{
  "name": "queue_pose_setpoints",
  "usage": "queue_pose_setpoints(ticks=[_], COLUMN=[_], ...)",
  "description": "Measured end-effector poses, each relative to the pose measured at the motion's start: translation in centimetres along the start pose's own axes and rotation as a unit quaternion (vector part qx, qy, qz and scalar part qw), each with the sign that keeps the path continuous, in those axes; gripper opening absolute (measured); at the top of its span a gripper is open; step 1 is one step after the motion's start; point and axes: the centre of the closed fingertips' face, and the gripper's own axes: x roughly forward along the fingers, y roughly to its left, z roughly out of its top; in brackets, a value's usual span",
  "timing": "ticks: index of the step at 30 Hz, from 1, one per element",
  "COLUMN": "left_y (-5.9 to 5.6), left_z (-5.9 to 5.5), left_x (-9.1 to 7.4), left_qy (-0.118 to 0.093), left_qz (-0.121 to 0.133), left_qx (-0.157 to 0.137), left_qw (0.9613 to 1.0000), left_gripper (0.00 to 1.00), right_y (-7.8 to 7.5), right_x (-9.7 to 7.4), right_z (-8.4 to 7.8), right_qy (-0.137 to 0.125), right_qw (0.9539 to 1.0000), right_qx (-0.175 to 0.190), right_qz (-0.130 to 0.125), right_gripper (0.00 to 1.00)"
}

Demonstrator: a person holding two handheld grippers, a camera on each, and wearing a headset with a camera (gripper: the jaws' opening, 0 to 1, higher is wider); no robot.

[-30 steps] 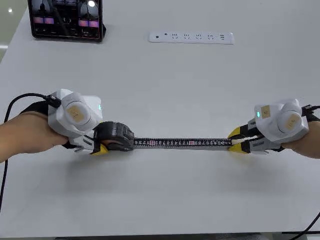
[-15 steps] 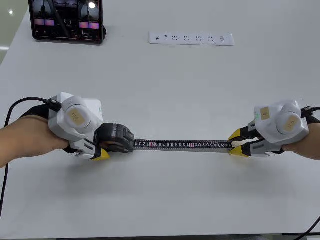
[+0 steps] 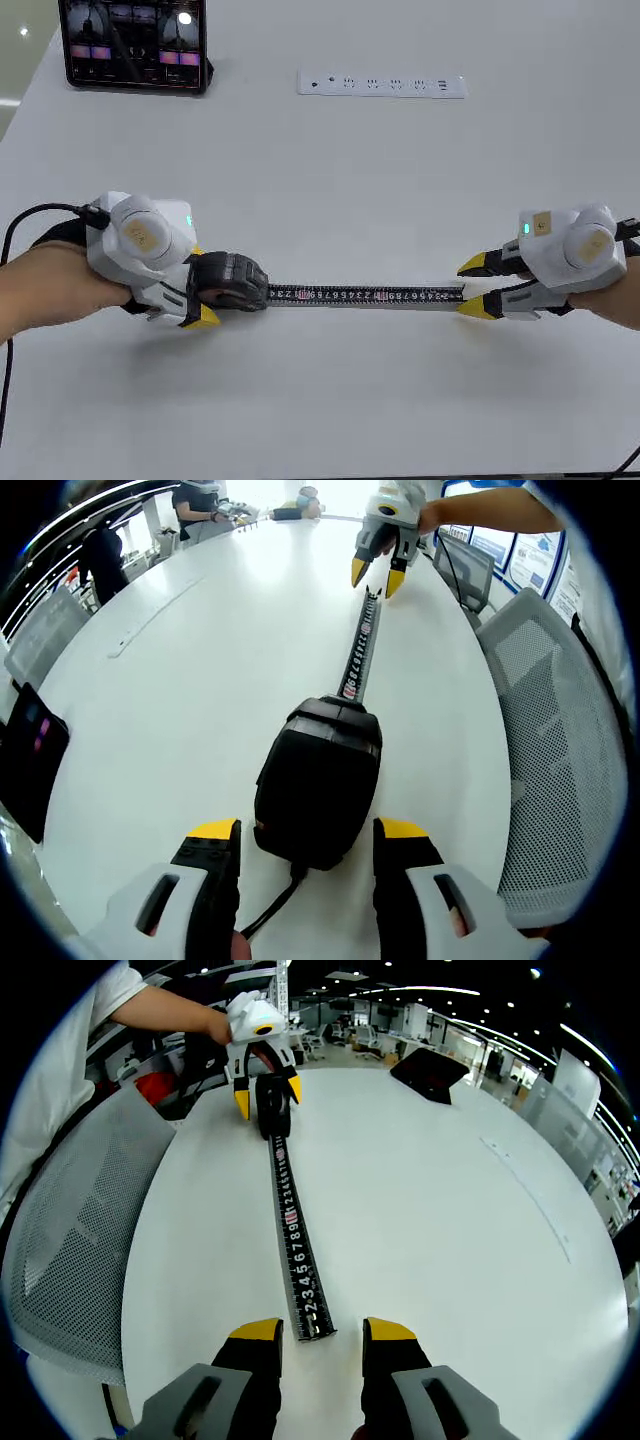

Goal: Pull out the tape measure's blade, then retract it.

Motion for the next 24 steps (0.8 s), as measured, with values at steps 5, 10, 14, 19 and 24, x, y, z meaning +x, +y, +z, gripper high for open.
queue_pose_setpoints(ticks=[5,10,14,19,24], left_y=[0.2,0.0,0.2,0.3,0.1], left_z=[0.1,0.2,0.5,1.2,1.6], left_x=[-0.8,-1.2,-1.6,-2.5,-3.2], left_qy=[-0.024,-0.033,-0.049,-0.079,-0.102], left_qz=[0.011,0.015,0.023,0.037,0.048], left_qx=[-0.038,-0.051,-0.075,-0.106,-0.137], left_qw=[0.9989,0.9981,0.9957,0.9905,0.9841], left_gripper=[0.56,0.57,0.58,0.62,0.7], right_y=[0.2,0.5,0.4,0.3,0.3], right_x=[-0.2,-0.2,-0.5,-1.0,-1.2], right_z=[0.7,1.1,1.5,2.1,2.6], right_qy=[-0.016,-0.025,-0.035,-0.049,-0.06], right_qw=[0.9997,0.9994,0.9987,0.9971,0.9949], right_qx=[0.017,0.021,0.029,0.042,0.057], right_qz=[-0.008,-0.012,-0.023,-0.041,-0.057], right_gripper=[0.35,0.36,0.37,0.42,0.5])
